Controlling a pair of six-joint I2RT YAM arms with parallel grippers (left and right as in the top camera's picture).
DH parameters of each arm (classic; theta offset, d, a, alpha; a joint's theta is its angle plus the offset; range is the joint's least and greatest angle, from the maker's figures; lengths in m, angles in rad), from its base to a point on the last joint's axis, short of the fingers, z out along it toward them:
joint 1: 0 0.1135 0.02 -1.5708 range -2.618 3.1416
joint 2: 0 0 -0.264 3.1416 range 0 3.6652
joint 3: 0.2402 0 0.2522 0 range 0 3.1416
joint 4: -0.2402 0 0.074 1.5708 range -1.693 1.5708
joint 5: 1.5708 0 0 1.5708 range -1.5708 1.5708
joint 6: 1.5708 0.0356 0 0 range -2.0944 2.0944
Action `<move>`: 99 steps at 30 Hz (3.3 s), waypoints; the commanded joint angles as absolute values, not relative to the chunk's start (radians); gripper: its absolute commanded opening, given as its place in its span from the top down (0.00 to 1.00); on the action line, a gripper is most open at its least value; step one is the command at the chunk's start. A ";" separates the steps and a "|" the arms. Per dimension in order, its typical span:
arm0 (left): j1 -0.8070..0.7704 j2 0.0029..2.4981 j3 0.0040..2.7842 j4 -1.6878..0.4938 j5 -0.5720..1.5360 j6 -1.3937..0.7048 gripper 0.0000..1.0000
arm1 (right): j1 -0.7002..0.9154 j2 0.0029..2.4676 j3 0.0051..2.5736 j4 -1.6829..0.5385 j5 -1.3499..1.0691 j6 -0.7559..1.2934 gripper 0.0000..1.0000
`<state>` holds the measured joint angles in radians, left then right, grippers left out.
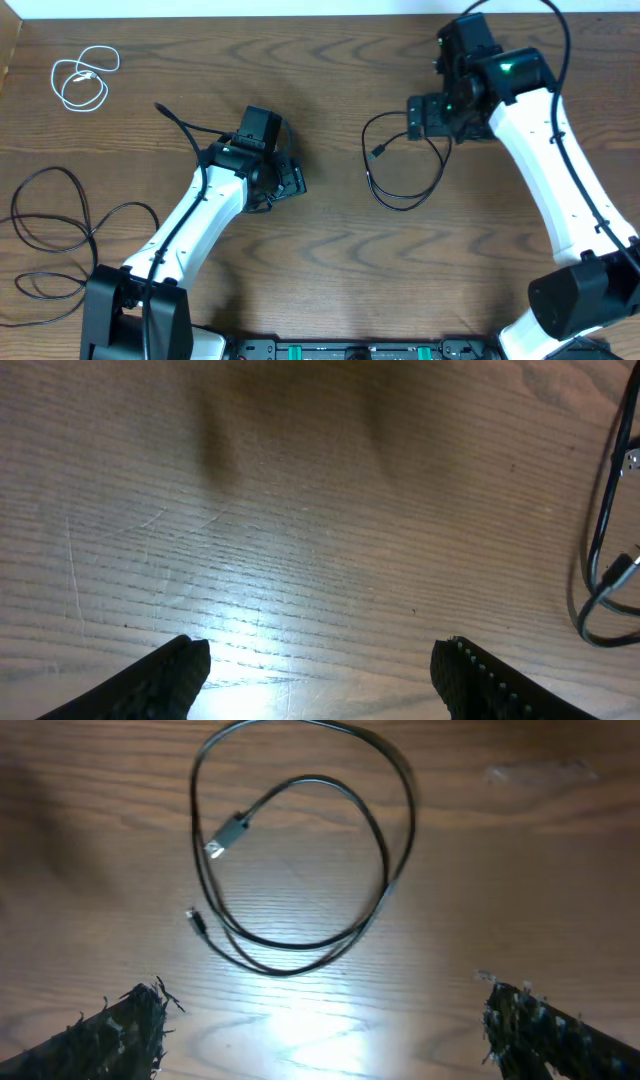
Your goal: Untangle cables
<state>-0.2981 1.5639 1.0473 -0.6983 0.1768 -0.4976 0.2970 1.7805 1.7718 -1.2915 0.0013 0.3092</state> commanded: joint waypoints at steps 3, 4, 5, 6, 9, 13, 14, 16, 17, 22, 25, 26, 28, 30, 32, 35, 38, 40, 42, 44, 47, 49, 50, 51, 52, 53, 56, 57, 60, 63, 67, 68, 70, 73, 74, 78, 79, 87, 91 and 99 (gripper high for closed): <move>-0.299 1.575 1.036 -0.697 0.163 -0.503 0.23 | 0.310 1.820 1.736 -1.271 -0.108 0.250 0.06; -0.299 1.575 1.036 -0.697 0.163 -0.503 0.23 | 0.319 1.827 1.724 -1.254 -0.140 0.224 0.07; -0.299 1.575 1.036 -0.696 0.163 -0.503 0.24 | 0.330 1.831 1.711 -1.234 -0.160 0.206 0.09; -0.299 1.575 1.036 -0.696 0.163 -0.503 0.24 | 0.343 1.835 1.696 -1.209 -0.165 0.202 0.11; -0.299 1.575 1.036 -0.695 0.163 -0.503 0.24 | 0.387 1.851 1.636 -1.120 -0.156 0.201 0.20; -0.299 1.575 1.036 -0.697 0.163 -0.503 0.24 | 0.431 1.859 1.541 -0.997 -0.156 0.205 0.32; -0.299 1.575 1.036 -0.697 0.163 -0.503 0.24 | 0.438 1.859 1.518 -0.968 -0.154 0.205 0.37; -0.299 1.575 1.036 -0.698 0.163 -0.503 0.23 | 0.447 1.859 1.475 -0.920 -0.119 0.224 0.45; -0.299 1.575 1.036 -0.698 0.163 -0.503 0.23 | 0.448 1.859 1.458 -0.905 -0.095 0.242 0.48; -0.299 1.575 1.036 -0.693 0.163 -0.503 0.24 | 0.447 1.861 1.385 -0.784 -0.078 0.386 0.55; -0.299 1.575 1.036 -0.686 0.163 -0.503 0.23 | 0.456 1.876 1.376 -0.727 -0.157 0.415 0.57; -0.299 1.575 1.036 -0.687 0.163 -0.503 0.23 | 0.462 1.883 1.376 -0.714 -0.175 0.415 0.57; -0.299 1.575 1.036 -0.687 0.163 -0.503 0.24 | 0.479 1.905 1.376 -0.694 -0.179 0.420 0.57; -0.299 1.575 1.036 -0.686 0.163 -0.503 0.23 | 0.498 1.934 1.377 -0.687 -0.179 0.434 0.56; -0.299 1.575 1.036 -0.687 0.163 -0.503 0.24 | 0.513 1.967 1.378 -0.681 -0.178 0.442 0.56; -0.299 1.575 1.036 -0.687 0.164 -0.503 0.23 | 0.527 2.016 1.378 -0.664 -0.137 0.460 0.62; -0.299 1.575 1.036 -0.688 0.164 -0.503 0.23 | 0.541 2.049 1.378 -0.643 -0.098 0.459 0.64; -0.299 1.575 1.036 -0.688 0.164 -0.503 0.24 | 0.551 2.061 1.378 -0.639 -0.039 0.459 0.66; -0.299 1.575 1.036 -0.687 0.163 -0.503 0.24 | 0.558 2.064 1.378 -0.634 0.011 0.459 0.66; -0.299 1.575 1.036 -0.687 0.163 -0.503 0.23 | 0.564 2.064 1.378 -0.626 0.038 0.453 0.66; -0.299 1.575 1.036 -0.687 0.163 -0.503 0.23 | 0.567 2.064 1.378 -0.612 0.055 0.447 0.64; -0.299 1.575 1.036 -0.687 0.163 -0.503 0.23 | 0.567 2.064 1.378 -0.601 0.054 0.448 0.63; -0.299 1.575 1.036 -0.686 0.163 -0.503 0.23 | 0.567 2.064 1.378 -0.594 0.054 0.448 0.63; -0.299 1.575 1.036 -0.687 0.163 -0.503 0.23 | 0.567 2.064 1.378 -0.589 0.054 0.448 0.63; -0.299 1.575 1.036 -0.687 0.163 -0.503 0.23 | 0.567 2.064 1.378 -0.586 0.054 0.448 0.64; -0.299 1.575 1.036 -0.687 0.163 -0.503 0.23 | 0.567 2.064 1.378 -0.585 0.054 0.448 0.67; -0.299 1.575 1.036 -0.687 0.163 -0.503 0.23 | 0.569 2.064 1.378 -0.587 0.051 0.448 0.81; -0.299 1.575 1.036 -0.687 0.163 -0.503 0.23 | 0.572 2.064 1.378 -0.587 0.049 0.448 0.84; -0.299 1.575 1.036 -0.687 0.163 -0.503 0.23 | 0.581 2.064 1.378 -0.587 0.046 0.448 0.85; -0.299 1.575 1.036 -0.687 0.163 -0.503 0.23 | 0.593 2.065 1.378 -0.588 0.047 0.448 0.82; -0.299 1.575 1.036 -0.688 0.163 -0.503 0.23 | 0.599 2.077 1.378 -0.590 0.080 0.448 0.79; -0.299 1.575 1.036 -0.687 0.163 -0.503 0.23 | 0.598 2.082 1.378 -0.590 0.089 0.448 0.77; -0.299 1.575 1.036 -0.688 0.163 -0.503 0.23 | 0.597 2.096 1.378 -0.591 0.111 0.448 0.76; -0.299 1.575 1.036 -0.688 0.163 -0.503 0.23 | 0.589 2.120 1.378 -0.595 0.110 0.448 0.73; -0.299 1.575 1.036 -0.688 0.163 -0.503 0.23 | 0.588 2.130 1.378 -0.596 0.097 0.448 0.75; -0.299 1.575 1.036 -0.687 0.163 -0.503 0.23 | 0.589 2.140 1.378 -0.599 0.054 0.448 0.99; -0.299 1.575 1.036 -0.687 0.163 -0.503 0.23 | 0.591 2.138 1.380 -0.598 0.041 0.448 0.99; -0.299 1.575 1.036 -0.687 0.165 -0.495 0.23 | 0.581 2.053 1.546 -0.753 -0.117 0.448 0.99; -0.293 1.572 1.052 -0.669 0.274 -0.390 0.23 | 0.582 1.962 1.670 -0.876 -0.208 0.442 0.99; -0.246 1.528 1.111 -0.670 0.423 -0.364 0.23 | 0.581 1.676 1.759 -0.917 -0.219 0.403 0.99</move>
<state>-0.2630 1.5612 1.0763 -0.6697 0.3653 -0.3946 0.5858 1.7893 1.7206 -0.9180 -0.2073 0.4236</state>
